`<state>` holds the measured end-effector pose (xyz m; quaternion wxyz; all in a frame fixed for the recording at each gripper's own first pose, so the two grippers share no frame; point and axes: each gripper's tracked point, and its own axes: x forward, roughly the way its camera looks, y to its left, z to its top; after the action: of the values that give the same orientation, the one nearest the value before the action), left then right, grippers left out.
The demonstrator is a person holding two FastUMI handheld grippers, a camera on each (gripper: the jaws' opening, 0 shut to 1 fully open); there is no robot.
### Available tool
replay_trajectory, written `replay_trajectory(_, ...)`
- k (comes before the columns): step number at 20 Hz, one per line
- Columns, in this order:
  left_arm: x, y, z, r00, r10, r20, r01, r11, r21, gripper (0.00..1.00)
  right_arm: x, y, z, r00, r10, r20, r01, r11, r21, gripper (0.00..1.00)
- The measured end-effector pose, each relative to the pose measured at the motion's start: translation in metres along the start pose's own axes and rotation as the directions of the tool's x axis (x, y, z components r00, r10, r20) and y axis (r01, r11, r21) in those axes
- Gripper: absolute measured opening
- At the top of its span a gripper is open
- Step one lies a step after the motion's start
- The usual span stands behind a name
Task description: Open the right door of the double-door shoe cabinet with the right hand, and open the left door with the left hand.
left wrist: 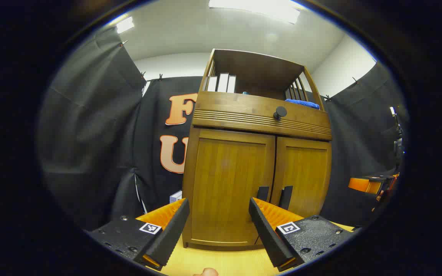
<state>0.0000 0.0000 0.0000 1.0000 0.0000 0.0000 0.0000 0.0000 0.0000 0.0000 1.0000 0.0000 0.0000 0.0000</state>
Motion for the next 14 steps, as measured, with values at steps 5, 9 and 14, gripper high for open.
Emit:
replay_trajectory(5,0.0011,-0.0013,0.0078,1.0,-0.004,0.016,0.004,1.0,0.001,0.94,-0.0033,-0.0008,0.0022,1.0,-0.009,0.012,0.009,1.0,-0.017,1.0)
replay_trajectory(9,0.0001,-0.0016,0.0048,1.0,-0.019,0.007,0.02,1.0,-0.023,0.92,-0.0064,0.0018,-0.0006,1.0,-0.006,0.007,0.006,1.0,-0.011,0.89)
replay_trajectory(14,-0.0021,-0.0004,0.0056,1.0,-0.018,0.0,0.018,1.0,0.006,0.92,-0.0074,0.0008,0.0032,1.0,-0.016,0.019,0.016,1.0,-0.012,0.89)
